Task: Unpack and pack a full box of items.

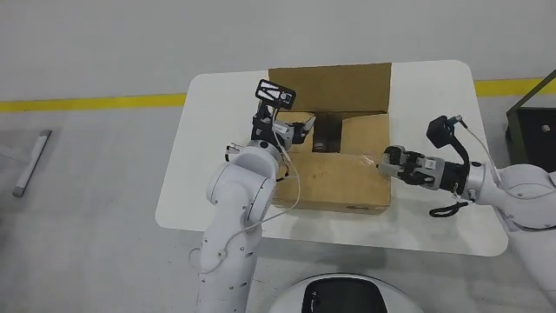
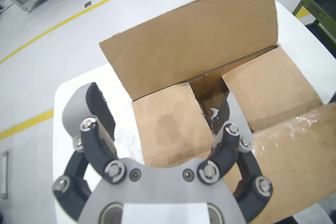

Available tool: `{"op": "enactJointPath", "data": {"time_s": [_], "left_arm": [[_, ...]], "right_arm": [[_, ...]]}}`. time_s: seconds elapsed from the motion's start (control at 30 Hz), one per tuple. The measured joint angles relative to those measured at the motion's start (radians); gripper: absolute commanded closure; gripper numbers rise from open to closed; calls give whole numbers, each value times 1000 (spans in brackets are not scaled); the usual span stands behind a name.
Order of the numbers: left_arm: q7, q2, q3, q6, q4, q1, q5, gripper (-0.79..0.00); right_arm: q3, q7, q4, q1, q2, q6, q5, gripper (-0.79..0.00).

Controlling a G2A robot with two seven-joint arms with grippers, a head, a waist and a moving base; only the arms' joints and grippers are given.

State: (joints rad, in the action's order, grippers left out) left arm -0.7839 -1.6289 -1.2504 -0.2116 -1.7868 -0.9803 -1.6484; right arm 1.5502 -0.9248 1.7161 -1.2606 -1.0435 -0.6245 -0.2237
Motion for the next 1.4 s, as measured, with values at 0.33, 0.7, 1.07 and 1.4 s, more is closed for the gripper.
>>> {"op": "enactJointPath", "data": {"time_s": [0.33,0.7,1.07,1.4], "left_arm": [[0,0,0,0,0,0,0,-785],[0,0,0,0,0,0,0,-785],[19,2,-1,3,-1,-11,2,-785],[-45,7,23,-48,-11,18,38,-785]], "right_arm": [[-16,-35,53,-30,15,-33,32,-129],[-64,-100,18,-5,26,30,161,0],[-27,100,91,1,33,-49,-125,0],[22,408,177,-70,32,-172,-534,0]]}}
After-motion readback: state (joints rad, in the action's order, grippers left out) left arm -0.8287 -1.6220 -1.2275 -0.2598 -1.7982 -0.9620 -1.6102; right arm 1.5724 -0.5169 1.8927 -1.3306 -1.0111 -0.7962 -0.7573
